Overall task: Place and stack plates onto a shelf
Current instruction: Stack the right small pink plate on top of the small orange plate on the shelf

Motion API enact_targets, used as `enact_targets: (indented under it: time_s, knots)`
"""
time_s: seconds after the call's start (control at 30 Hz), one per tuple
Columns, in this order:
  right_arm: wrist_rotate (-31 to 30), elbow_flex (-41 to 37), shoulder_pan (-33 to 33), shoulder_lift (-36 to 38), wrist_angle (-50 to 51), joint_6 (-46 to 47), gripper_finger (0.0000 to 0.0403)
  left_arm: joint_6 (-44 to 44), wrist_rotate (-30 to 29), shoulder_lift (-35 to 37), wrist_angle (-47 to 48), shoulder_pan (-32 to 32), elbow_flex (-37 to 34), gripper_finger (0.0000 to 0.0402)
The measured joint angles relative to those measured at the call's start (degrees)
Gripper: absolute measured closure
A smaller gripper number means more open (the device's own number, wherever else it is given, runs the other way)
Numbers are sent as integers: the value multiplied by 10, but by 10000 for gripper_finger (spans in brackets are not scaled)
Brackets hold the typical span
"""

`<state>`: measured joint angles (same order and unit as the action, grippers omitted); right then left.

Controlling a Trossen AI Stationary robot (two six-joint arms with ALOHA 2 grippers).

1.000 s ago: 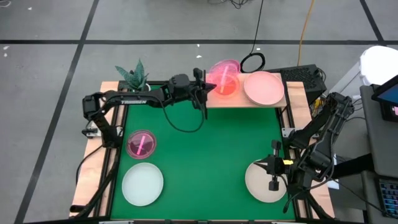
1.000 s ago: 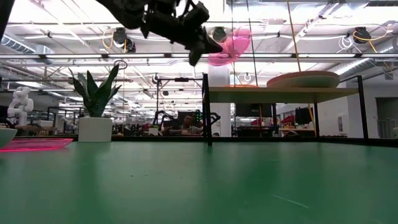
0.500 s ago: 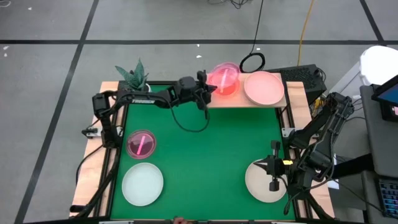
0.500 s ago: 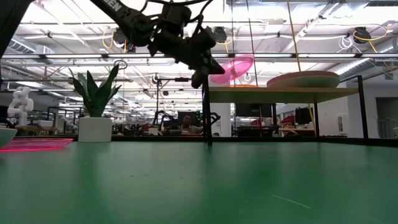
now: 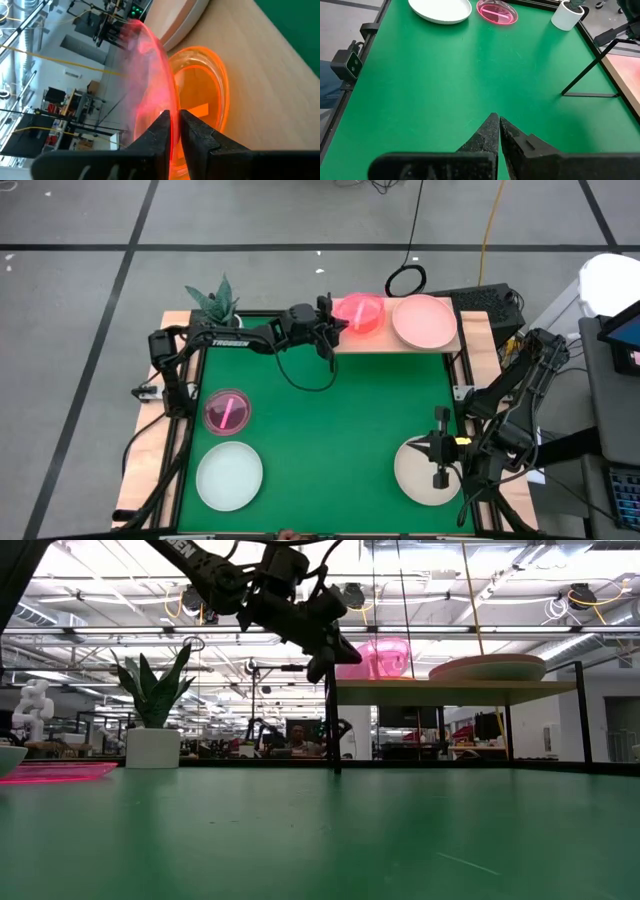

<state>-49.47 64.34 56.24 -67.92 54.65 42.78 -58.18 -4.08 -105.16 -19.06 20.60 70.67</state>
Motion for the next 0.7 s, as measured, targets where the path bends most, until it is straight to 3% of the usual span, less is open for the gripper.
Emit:
enact_targets:
  time_s: [0.33, 0.7]
  knots:
    - [0, 0, 0, 0, 0, -2, 403, 0, 12, 1, 8, 0, 1, 310]
    - [0, 0, 0, 0, 0, -4, 403, 87, 16, 3, -12, 2, 2, 140]
